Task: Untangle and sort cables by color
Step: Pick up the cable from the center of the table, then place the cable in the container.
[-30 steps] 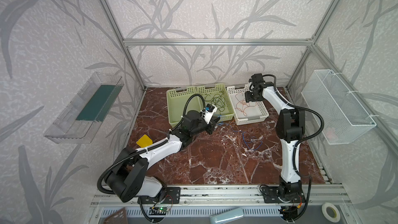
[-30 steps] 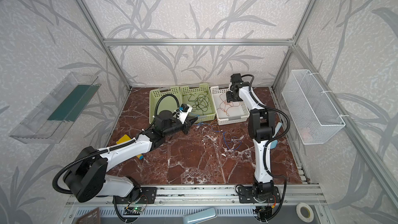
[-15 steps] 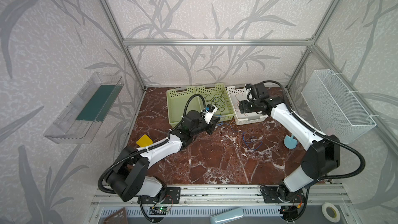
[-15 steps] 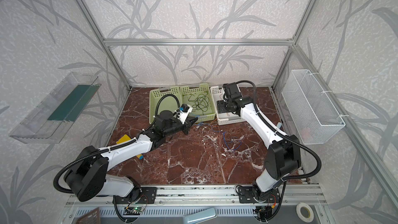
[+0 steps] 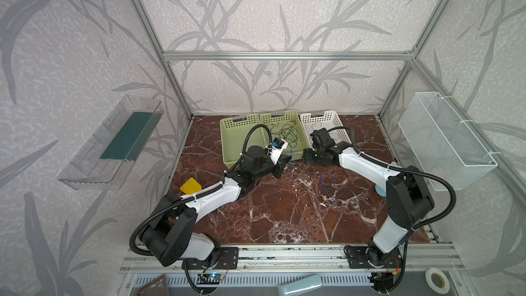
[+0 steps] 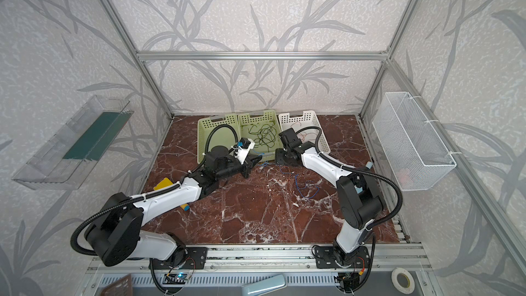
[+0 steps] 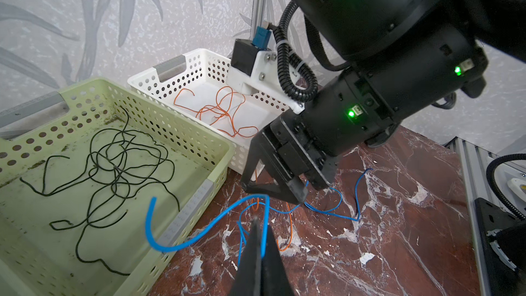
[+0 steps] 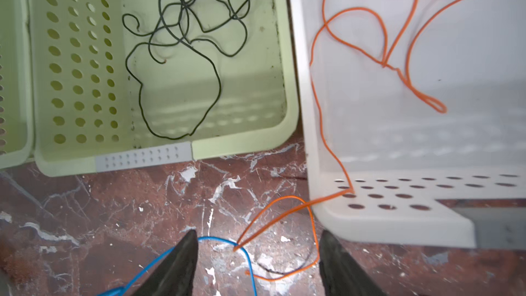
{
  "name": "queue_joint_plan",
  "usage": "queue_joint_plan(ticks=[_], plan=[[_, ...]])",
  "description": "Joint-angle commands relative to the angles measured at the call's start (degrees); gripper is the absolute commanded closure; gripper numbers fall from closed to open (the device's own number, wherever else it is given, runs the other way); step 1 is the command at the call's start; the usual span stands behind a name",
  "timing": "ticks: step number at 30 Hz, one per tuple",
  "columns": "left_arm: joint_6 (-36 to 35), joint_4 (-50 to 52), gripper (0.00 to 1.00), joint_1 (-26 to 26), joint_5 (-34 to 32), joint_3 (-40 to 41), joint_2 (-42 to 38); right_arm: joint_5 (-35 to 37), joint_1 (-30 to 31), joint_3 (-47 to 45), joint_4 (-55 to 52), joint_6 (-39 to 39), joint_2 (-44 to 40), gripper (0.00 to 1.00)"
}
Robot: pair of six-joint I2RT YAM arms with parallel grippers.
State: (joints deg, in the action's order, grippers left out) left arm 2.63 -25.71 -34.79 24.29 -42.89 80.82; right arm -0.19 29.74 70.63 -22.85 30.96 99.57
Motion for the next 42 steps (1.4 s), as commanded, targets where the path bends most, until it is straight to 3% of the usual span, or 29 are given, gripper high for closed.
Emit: queue_joint_plan(ticks=[1,6,11,15,18,24,29,36,39,41,42], plan=[[0.2,-1.7,1.00,-0.2,1.2,0.0,-0.5,-1.4,0.3,1.0,2.7,3.1,2.7,0.36],[0.0,-1.7,1.00,-0.2,0.7,0.2,-1.0,-2.6,0.3,1.4,3.4,3.9,5.0,0.45],[-0.4,-0.8,1.00,-0.2,0.0,0.4,-1.4,-2.6,0.7,0.6,4.9,4.4,2.8,0.82],[-0.5,0.4,1.00,-0.2,-1.0,0.8,-1.7,0.1,0.7,0.7,2.4,2.4,-4.6,1.00],[-0.4,1.0,1.00,-0.1,-1.6,1.3,-1.7,3.6,0.1,1.0,1.8,0.2,-9.2,1.00],[-0.2,2.4,1.00,-0.2,-1.8,1.4,-2.2,0.0,-6.7,4.3,3.3,-1.2,-10.5,1.00],[-0.1,3.1,1.00,-0.2,-1.7,1.5,-3.1,-7.9,-14.6,9.0,5.9,0.1,-5.5,1.00],[0.1,3.8,1.00,-0.3,-0.7,1.1,-4.0,-11.5,-19.7,16.0,6.1,-0.7,7.7,1.00],[-0.2,5.7,1.00,-0.2,-1.0,0.7,-4.7,-20.1,-22.5,16.1,10.4,3.7,10.5,1.00],[0.0,5.0,1.00,-0.2,-1.1,1.3,-5.4,-19.2,-23.2,15.6,11.3,4.3,10.7,1.00],[0.1,4.9,1.00,-0.2,-1.1,1.4,-5.7,-18.4,-23.1,16.5,10.0,3.0,11.3,0.94]])
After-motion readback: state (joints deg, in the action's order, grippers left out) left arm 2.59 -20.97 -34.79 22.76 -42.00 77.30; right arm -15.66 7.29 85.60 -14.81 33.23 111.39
